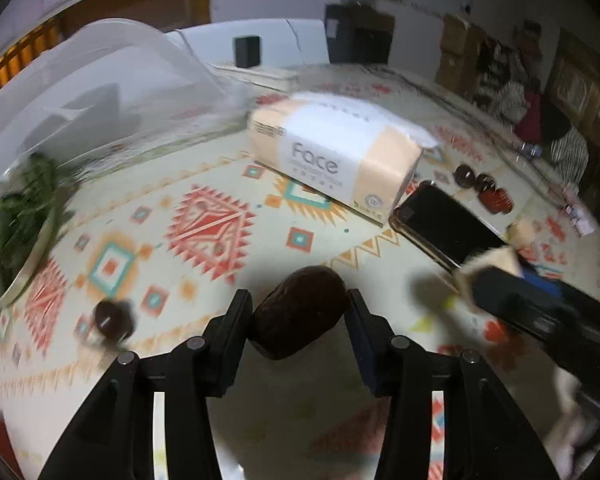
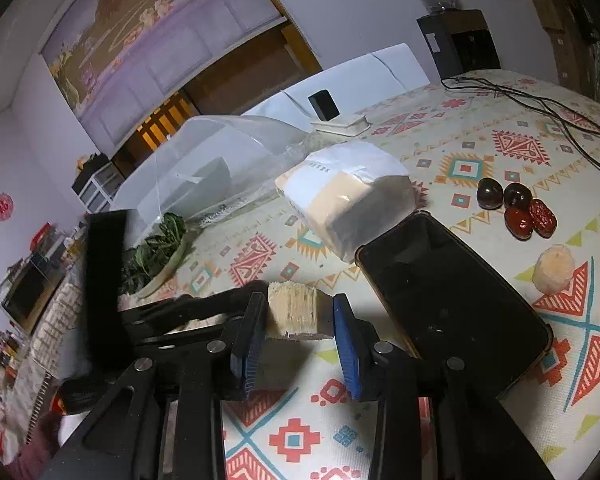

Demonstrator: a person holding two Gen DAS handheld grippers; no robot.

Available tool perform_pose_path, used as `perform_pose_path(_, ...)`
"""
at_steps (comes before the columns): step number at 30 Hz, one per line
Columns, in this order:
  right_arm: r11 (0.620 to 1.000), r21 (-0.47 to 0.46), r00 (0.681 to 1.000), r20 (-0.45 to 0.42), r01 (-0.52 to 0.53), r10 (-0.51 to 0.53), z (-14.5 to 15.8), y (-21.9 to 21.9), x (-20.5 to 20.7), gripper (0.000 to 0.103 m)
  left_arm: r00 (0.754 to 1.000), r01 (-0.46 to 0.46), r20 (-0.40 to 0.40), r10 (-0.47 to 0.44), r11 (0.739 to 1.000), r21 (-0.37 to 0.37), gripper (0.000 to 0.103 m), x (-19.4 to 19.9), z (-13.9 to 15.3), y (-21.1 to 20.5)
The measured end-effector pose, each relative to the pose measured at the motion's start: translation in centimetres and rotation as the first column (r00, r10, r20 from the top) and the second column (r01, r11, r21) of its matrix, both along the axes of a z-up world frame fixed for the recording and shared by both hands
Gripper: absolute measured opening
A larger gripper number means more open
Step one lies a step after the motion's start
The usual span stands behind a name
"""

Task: Organize fruits
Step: 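Grasp a large red date with the left gripper while the right gripper holds the yam slice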

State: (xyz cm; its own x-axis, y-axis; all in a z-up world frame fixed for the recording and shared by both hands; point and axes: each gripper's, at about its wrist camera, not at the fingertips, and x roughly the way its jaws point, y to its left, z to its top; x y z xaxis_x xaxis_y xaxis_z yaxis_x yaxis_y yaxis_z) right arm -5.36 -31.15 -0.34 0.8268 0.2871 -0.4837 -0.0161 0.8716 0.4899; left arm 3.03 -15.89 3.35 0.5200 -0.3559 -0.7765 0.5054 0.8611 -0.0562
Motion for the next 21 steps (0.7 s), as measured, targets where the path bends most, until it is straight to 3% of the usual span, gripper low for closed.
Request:
perform_pose_path(4, 0.999, -0.051, 1.000, -0.002, 0.008, -0.008, -0.2, 0.8, 0.1, 0.036, 0.997, -0.066, 0.023, 0.068, 0.996, -0.056, 0.047, -2.3, 2.4, 3.7)
perform_pose_path(10, 0.993, -0.115, 1.000, -0.012, 0.004, -0.005, -0.3, 1.9, 0.4, 0.036, 0.979, -0.194, 0.031, 0.201, 0.970, -0.146, 0.047, -6.3, 5.2, 10.9)
perform_pose_path(15, 0.992, -0.122, 1.000, -0.024, -0.021, 0.018, 0.5, 3.0, -0.5, 0.036, 0.944, -0.313, 0.032, 0.328, 0.922, -0.229, 0.044, -9.5, 6.5, 18.0)
perform_pose_path(21, 0.987, -0.142, 0.997, -0.004, -0.076, 0.076, 2.3, 6.0, -1.9, 0.036, 0.901, -0.411, 0.007, 0.433, 0.861, -0.300, 0.044, -12.0, 6.3, 23.8)
